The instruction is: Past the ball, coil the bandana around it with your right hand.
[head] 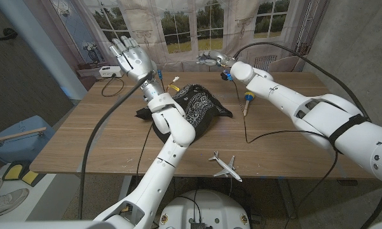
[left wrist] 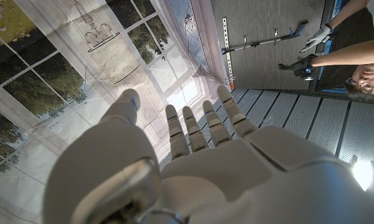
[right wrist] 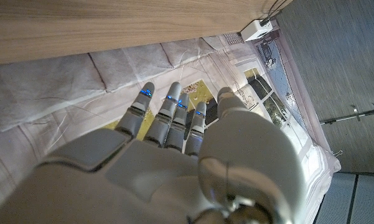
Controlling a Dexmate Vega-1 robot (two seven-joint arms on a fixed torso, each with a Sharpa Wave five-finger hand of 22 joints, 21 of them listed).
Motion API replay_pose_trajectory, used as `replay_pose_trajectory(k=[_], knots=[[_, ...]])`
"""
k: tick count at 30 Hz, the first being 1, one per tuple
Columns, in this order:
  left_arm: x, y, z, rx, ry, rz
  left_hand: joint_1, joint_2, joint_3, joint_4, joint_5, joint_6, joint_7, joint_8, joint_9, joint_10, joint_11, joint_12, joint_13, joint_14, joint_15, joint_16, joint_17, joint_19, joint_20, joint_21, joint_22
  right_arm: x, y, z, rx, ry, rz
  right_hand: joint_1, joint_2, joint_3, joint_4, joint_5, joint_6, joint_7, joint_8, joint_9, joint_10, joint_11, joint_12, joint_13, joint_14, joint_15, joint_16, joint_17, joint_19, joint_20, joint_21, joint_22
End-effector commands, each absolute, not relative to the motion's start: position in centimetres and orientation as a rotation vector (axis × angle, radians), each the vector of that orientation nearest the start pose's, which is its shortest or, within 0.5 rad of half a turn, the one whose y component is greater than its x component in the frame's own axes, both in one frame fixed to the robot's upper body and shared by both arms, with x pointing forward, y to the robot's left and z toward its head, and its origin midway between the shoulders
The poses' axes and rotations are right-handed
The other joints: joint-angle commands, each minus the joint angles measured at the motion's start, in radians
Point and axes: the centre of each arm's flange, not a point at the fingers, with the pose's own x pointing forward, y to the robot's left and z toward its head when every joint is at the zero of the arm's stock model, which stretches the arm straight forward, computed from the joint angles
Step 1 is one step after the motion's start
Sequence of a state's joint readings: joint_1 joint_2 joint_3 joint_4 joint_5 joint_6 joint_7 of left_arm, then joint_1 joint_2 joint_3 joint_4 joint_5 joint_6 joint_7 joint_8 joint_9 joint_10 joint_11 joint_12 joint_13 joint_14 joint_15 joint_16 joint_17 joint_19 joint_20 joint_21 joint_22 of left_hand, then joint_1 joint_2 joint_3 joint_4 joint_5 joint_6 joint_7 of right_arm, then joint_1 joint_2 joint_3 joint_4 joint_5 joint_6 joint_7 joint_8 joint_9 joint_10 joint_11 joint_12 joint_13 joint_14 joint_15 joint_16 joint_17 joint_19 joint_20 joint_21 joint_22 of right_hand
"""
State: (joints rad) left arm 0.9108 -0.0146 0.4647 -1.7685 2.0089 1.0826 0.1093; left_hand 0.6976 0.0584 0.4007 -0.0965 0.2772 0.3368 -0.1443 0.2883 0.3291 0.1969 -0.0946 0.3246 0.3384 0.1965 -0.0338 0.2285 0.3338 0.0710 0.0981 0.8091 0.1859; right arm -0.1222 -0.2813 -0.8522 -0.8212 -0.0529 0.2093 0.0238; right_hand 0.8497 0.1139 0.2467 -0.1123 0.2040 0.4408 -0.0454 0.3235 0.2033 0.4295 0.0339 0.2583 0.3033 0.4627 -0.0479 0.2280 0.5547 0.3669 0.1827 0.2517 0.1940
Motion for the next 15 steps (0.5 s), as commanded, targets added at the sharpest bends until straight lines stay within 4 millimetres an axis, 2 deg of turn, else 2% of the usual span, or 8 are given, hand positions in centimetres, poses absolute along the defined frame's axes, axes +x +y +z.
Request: replay_pose_trajectory(k=[1,3,6,7,8,10,12,15], knots=[[46.3,17.2,9.4,1.247,-0.422,1.41,-0.01,0.001,0.003,0.006,-0.001,0.001,0.011,-0.005,-0.003,0.005,0.002,-0.006,-0.002,-0.001,-0.005,0.001,0.0,-0.004,0.005,-0.007,0.003,67.9,-12.4,15.6,-0.999,-0.855,0.131,-0.038,-0.039,-0.029,0.008,-0.005,0.003,-0.024,0.012,0.018,-0.009,0.007,-0.002,0.011,-0.02,-0.003,-0.014,-0.005,0.017,0.015,0.005,0.002],[46.3,17.3,9.4,1.236,-0.438,1.376,-0.016,0.001,0.002,0.007,-0.001,-0.01,0.017,-0.013,-0.007,0.005,0.003,-0.007,-0.004,0.0,-0.003,0.001,-0.002,-0.004,0.006,-0.007,0.003,67.5,-12.5,15.3,-1.017,-0.869,0.135,-0.076,-0.049,-0.048,0.022,-0.003,-0.069,-0.047,-0.021,0.019,-0.025,0.011,-0.006,0.018,-0.037,0.003,-0.018,-0.011,0.01,0.02,0.0,0.002],[46.4,17.7,9.5,1.181,-0.491,1.281,-0.066,-0.009,-0.017,0.023,-0.007,-0.056,0.013,-0.049,-0.029,0.001,0.014,-0.018,-0.012,0.002,0.018,0.004,-0.006,-0.006,0.012,-0.012,0.003,67.0,-12.4,14.7,-1.045,-0.879,0.157,-0.116,-0.061,-0.069,0.035,-0.002,-0.101,-0.068,-0.048,0.011,-0.042,0.01,-0.011,0.022,-0.067,0.02,-0.026,-0.019,0.002,0.021,-0.005,0.002],[46.3,17.9,9.6,1.154,-0.508,1.235,-0.081,-0.009,-0.022,0.028,-0.008,-0.068,0.015,-0.059,-0.036,-0.002,0.023,-0.021,-0.015,0.002,0.025,0.004,-0.008,-0.008,0.015,-0.013,0.003,66.9,-12.3,14.5,-1.059,-0.882,0.163,-0.141,-0.069,-0.082,0.044,-0.001,-0.118,-0.076,-0.064,0.006,-0.06,0.019,-0.019,0.022,-0.079,0.03,-0.028,-0.025,-0.009,0.014,-0.011,0.001],[46.2,18.1,9.6,1.126,-0.526,1.184,-0.105,-0.011,-0.03,0.036,-0.01,-0.087,0.017,-0.073,-0.047,-0.007,0.044,-0.028,-0.019,-0.006,0.038,0.001,-0.011,-0.02,0.029,-0.02,0.003,66.7,-12.3,14.3,-1.075,-0.884,0.168,-0.148,-0.072,-0.086,0.045,-0.001,-0.124,-0.075,-0.069,0.004,-0.069,0.019,-0.024,0.022,-0.089,0.033,-0.03,-0.028,-0.011,0.011,-0.012,0.001],[46.1,18.8,9.7,1.044,-0.57,1.057,-0.142,-0.01,-0.042,0.05,-0.015,-0.107,0.013,-0.088,-0.062,-0.012,0.053,-0.035,-0.024,-0.024,0.065,-0.005,-0.016,-0.046,0.046,-0.033,0.004,66.5,-12.2,13.8,-1.098,-0.887,0.191,-0.177,-0.081,-0.101,0.055,0.001,-0.144,-0.07,-0.086,-0.001,-0.089,0.024,-0.035,0.019,-0.126,0.05,-0.039,-0.037,-0.022,0.003,-0.018,0.001],[46.1,19.5,9.8,0.97,-0.603,0.941,-0.177,-0.005,-0.05,0.062,-0.021,-0.126,0.014,-0.099,-0.079,-0.03,0.075,-0.048,-0.031,-0.051,0.092,-0.014,-0.023,-0.093,0.08,-0.055,0.005,66.2,-12.1,13.3,-1.111,-0.883,0.222,-0.204,-0.087,-0.114,0.065,0.002,-0.158,-0.063,-0.098,-0.004,-0.109,0.023,-0.044,0.016,-0.151,0.057,-0.043,-0.045,-0.034,0.003,-0.024,0.0],[45.9,20.2,9.9,0.901,-0.619,0.816,-0.218,-0.008,-0.062,0.072,-0.032,-0.148,-0.001,-0.105,-0.099,-0.054,0.091,-0.065,-0.04,-0.085,0.119,-0.024,-0.035,-0.149,0.101,-0.084,0.004,66.0,-11.9,12.7,-1.146,-0.874,0.265,-0.245,-0.101,-0.136,0.077,0.007,-0.235,-0.038,-0.133,-0.007,-0.142,0.022,-0.056,0.011,-0.19,0.067,-0.043,-0.064,-0.062,0.003,-0.036,-0.002]])
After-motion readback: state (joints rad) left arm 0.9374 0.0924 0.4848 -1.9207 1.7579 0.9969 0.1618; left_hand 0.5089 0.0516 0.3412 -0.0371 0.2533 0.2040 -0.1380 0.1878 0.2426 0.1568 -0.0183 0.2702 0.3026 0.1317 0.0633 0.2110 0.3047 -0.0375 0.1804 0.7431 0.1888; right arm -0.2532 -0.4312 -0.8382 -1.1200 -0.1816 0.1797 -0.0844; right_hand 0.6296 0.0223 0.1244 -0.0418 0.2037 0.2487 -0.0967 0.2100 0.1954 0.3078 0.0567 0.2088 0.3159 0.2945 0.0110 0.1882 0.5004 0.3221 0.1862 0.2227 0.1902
